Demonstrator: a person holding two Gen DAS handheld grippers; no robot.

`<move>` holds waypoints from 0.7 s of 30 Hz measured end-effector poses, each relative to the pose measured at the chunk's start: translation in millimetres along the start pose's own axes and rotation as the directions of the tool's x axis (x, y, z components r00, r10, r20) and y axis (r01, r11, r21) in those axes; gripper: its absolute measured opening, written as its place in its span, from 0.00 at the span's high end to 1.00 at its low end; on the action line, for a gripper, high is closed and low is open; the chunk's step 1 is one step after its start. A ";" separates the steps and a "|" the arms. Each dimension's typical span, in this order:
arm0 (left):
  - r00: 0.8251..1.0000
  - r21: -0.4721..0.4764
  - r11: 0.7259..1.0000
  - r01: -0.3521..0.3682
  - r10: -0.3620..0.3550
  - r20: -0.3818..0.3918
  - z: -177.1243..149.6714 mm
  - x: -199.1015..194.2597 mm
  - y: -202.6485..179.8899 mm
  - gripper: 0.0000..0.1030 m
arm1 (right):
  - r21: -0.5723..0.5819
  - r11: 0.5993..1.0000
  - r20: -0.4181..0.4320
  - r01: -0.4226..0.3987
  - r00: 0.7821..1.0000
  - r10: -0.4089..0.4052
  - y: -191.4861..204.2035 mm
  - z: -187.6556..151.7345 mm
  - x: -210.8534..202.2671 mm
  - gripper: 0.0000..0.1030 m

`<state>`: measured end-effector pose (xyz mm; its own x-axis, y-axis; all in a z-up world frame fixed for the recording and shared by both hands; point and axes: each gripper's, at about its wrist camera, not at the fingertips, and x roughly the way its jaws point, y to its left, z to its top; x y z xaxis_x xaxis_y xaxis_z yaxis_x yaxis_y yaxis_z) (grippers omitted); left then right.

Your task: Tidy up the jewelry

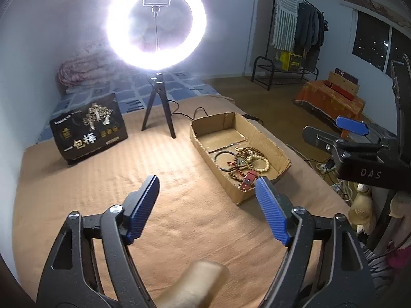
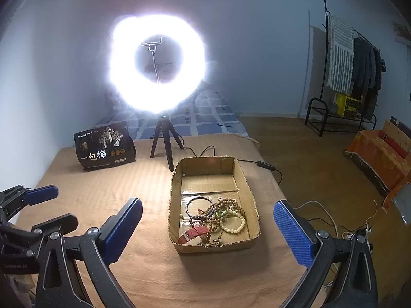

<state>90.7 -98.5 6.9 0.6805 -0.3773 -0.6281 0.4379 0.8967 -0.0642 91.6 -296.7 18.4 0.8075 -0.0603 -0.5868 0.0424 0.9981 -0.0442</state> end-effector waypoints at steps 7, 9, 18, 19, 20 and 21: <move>0.999 0.008 0.999 -0.043 0.043 0.020 -8.7 -15.8 5.3 0.09 | 0.004 1.000 0.011 0.007 1.000 -0.007 -0.4 -1.4 -3.8 0.00; 0.998 0.003 0.999 -0.054 0.054 0.035 -9.5 -20.0 6.8 0.05 | 0.018 1.000 0.013 0.014 1.000 -0.014 -1.4 -1.6 -2.9 0.00; 0.994 -0.009 0.996 -0.085 0.085 0.067 -7.3 -28.3 9.6 0.01 | -0.017 1.000 0.001 0.019 1.000 -0.018 7.6 -3.9 1.7 0.00; 0.994 -0.006 0.996 -0.087 0.087 0.067 -6.9 -27.9 9.3 0.01 | -0.021 1.000 0.000 0.018 1.000 -0.018 8.0 -4.0 2.0 0.00; 0.994 -0.003 0.996 -0.089 0.089 0.067 -6.3 -28.0 9.1 0.01 | -0.020 1.000 0.000 0.018 1.000 -0.018 7.8 -3.9 2.2 0.00; 0.994 0.000 0.996 -0.092 0.092 0.067 -6.4 -27.8 8.6 0.01 | -0.019 1.000 0.000 0.019 1.000 -0.019 8.2 -3.7 2.3 0.00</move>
<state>71.8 -78.8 18.9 0.7554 -0.3082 -0.5783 0.3738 0.9275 -0.0061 91.7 -288.7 13.8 0.8064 -0.0790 -0.5860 0.0461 0.9964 -0.0709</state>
